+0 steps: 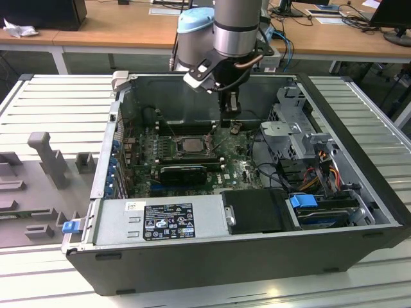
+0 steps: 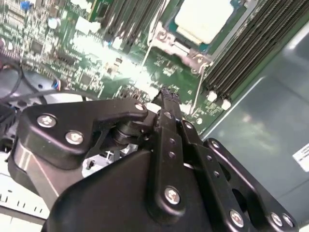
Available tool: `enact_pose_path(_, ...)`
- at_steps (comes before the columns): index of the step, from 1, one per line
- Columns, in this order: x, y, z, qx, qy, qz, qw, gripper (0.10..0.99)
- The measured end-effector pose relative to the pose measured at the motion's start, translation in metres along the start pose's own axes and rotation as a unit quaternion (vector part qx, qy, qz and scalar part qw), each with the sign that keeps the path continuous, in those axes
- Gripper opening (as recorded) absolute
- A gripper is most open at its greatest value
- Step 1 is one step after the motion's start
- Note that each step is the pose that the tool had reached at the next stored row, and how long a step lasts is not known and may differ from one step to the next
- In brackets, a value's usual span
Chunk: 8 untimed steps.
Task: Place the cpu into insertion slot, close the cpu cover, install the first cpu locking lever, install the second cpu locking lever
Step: 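Close the cpu cover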
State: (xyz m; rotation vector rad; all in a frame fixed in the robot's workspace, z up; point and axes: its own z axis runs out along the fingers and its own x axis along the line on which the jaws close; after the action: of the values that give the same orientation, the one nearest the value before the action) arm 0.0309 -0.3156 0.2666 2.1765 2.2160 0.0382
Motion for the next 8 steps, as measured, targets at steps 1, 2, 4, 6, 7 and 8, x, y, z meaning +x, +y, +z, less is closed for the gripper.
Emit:
enact_pose_path(1,0.0,0.005,0.0006,0.0,0.0001,-0.003,1.0,0.106)
enact_pose_path(2,0.0004,0.0104,0.0014,0.0002,0.0002,-0.004,1.0,0.106)
enact_pose_path(4,0.0011,0.0167,0.003,0.0005,0.0002,-0.004,1.0,0.106)
enact_pose_path(6,0.0018,0.0212,0.0067,0.0007,0.0002,-0.004,1.0,0.106)
enact_pose_path(7,0.0021,0.0229,0.009,0.0007,0.0002,-0.004,1.0,0.106)
enact_pose_path(8,0.0023,0.0234,0.011,0.0008,0.0002,-0.004,1.0,0.106)
